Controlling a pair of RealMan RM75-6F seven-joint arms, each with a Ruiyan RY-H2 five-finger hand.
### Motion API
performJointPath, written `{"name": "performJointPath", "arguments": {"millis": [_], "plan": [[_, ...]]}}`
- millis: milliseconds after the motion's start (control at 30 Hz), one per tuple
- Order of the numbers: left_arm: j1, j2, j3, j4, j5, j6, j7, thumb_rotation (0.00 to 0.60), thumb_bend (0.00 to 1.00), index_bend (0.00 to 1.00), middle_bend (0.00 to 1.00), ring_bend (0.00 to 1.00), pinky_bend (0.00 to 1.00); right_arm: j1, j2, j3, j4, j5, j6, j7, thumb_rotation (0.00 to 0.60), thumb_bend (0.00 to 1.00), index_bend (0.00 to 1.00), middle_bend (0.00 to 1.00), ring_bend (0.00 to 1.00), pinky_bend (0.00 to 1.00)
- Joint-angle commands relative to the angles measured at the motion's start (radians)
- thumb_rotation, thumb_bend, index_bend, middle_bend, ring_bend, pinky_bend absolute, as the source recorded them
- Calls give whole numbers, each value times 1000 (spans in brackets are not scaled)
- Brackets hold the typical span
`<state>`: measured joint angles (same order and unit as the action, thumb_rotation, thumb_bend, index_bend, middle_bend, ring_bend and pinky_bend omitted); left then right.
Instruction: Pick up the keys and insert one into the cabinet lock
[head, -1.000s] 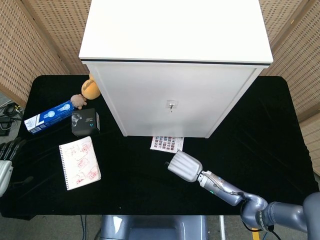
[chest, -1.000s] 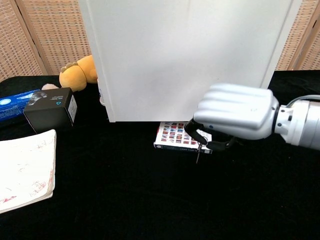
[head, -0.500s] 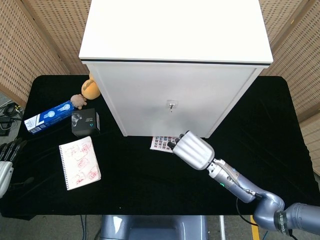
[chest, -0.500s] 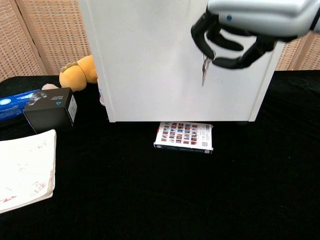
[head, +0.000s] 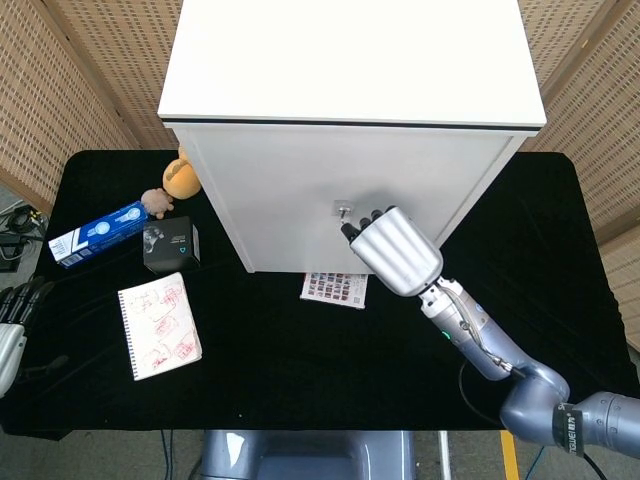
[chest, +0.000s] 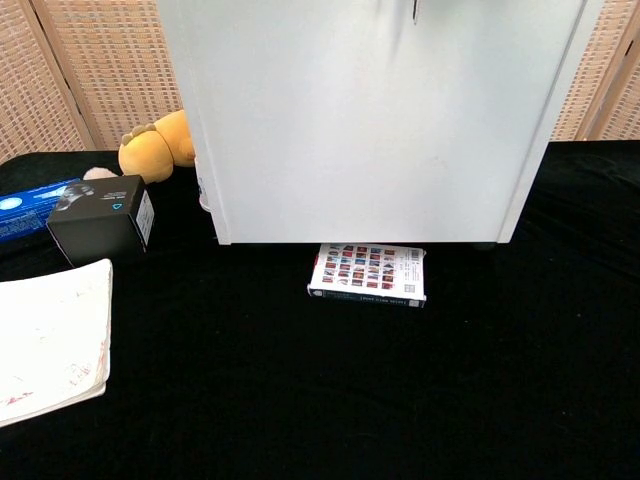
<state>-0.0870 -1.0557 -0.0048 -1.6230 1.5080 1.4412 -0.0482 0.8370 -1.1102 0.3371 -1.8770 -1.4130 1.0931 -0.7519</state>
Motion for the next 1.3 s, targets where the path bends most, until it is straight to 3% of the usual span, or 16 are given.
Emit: {"name": "performJointPath", "arguments": {"millis": [33, 400, 1300], "plan": [[-1, 0, -1, 1, -2, -2, -2, 600, 0, 0, 0, 0, 0, 24, -17, 16, -8, 45, -12, -50, 600, 590, 704, 877, 846, 1000], [-5, -1, -5, 9, -14, -12, -4, 600, 0, 0, 0, 0, 0, 80, -83, 11, -15, 134, -16, -166, 600, 589, 707, 877, 846, 1000], [-4, 0, -8, 11, -16, -9, -11, 600, 0, 0, 0, 0, 0, 135, -102, -17, 0, 219, 14, -230, 600, 587, 705, 875, 846, 1000]]}}
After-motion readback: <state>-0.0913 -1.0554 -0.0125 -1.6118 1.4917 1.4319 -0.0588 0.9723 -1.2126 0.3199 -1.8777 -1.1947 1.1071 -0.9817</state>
